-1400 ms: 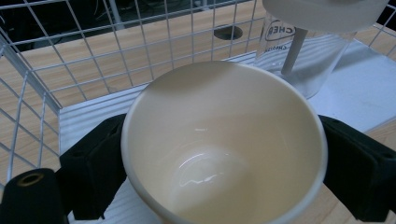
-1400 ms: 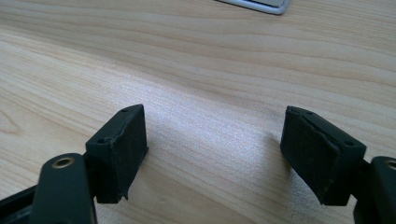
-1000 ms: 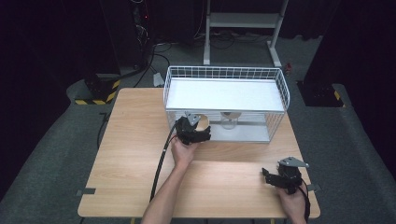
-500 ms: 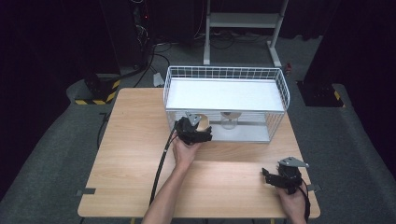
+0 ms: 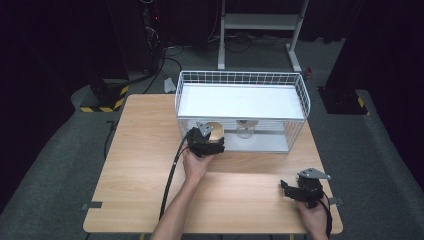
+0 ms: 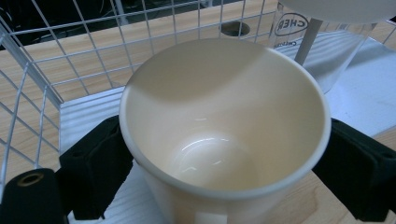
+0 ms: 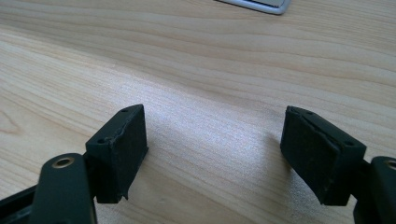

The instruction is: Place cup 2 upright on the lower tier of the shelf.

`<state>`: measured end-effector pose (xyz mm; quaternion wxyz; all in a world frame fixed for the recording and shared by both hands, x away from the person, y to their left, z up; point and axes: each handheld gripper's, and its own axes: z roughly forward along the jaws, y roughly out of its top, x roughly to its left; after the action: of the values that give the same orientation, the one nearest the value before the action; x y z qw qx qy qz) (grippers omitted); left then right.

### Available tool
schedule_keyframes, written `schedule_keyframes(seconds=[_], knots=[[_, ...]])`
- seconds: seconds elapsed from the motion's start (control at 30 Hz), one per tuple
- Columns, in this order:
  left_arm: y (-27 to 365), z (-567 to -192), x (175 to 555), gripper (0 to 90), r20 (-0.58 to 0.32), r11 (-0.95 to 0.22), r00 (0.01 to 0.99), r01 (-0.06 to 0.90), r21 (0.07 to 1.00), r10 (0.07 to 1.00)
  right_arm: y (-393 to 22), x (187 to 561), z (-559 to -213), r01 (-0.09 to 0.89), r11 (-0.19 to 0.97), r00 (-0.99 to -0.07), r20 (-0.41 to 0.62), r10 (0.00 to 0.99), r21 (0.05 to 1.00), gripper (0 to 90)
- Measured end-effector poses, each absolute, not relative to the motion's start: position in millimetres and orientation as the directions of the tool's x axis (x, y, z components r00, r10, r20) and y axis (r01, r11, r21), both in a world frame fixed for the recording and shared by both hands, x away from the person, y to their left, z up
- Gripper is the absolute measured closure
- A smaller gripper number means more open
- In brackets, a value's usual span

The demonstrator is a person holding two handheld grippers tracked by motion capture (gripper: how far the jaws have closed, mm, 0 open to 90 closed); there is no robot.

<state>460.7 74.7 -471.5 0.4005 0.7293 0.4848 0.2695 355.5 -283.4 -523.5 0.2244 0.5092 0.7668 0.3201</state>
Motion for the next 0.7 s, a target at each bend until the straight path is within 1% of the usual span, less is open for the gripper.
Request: schedule_keyframes(seconds=[0.17,0.23,0.4,0.7], knots=[[76.1,-473.6,457.4,10.9,-0.001,-0.206,0.386,0.496,0.843,0.923,-283.4,355.6,-523.5,0.637,0.277,-0.381,-0.019,0.924,0.720,22.8],[77.8,-475.1,456.8,11.1,0.013,-0.222,0.391,0.495,0.840,0.920,-283.4,355.6,-523.5,0.637,0.277,-0.381,-0.018,0.924,0.719,22.8],[77.2,-481.2,454.4,11.4,0.006,-0.222,0.391,0.510,0.831,0.920,-283.4,355.6,-523.5,0.637,0.277,-0.381,-0.019,0.924,0.720,22.8],[78.1,-485.6,453.4,12.3,0.024,-0.237,0.389,0.512,0.826,0.921,-283.3,355.5,-523.5,0.637,0.276,-0.381,-0.018,0.925,0.719,22.8]])
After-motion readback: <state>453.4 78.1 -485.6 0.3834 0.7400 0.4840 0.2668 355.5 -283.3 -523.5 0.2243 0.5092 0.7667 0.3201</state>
